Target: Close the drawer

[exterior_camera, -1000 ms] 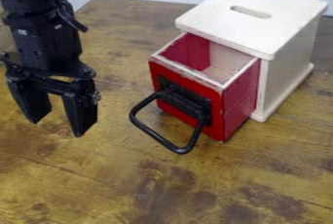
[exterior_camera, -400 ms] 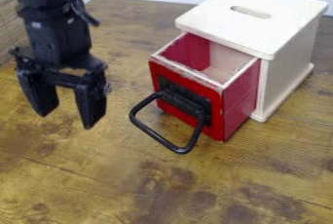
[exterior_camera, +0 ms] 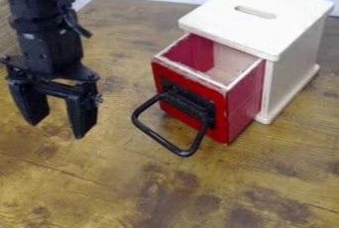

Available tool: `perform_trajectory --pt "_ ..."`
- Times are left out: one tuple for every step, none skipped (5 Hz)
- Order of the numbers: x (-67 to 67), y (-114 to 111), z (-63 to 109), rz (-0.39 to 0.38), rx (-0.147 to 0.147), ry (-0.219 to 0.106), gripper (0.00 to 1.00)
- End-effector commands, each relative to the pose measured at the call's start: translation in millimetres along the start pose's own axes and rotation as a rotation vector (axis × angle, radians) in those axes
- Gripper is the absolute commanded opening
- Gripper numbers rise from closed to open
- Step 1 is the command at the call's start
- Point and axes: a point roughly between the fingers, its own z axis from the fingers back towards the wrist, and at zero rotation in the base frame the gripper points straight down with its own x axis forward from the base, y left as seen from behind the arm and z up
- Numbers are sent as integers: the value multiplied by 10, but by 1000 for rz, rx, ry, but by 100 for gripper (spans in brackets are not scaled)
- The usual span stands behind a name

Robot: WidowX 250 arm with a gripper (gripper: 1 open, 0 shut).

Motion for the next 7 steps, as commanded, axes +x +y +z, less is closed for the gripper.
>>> perform_trajectory --pt "3 36 237 -20 13 -70 100" --pt "33 22 281 -30 28 -76 100" --pt "53 -12 294 -46 36 -83 100" --pt "34 -89 273 -73 35 -85 100" --pt "17 -97 199 -88 38 -90 100" --pt "53 4 146 -64 39 -97 100" --pt "84 93 121 -46 38 -96 100"
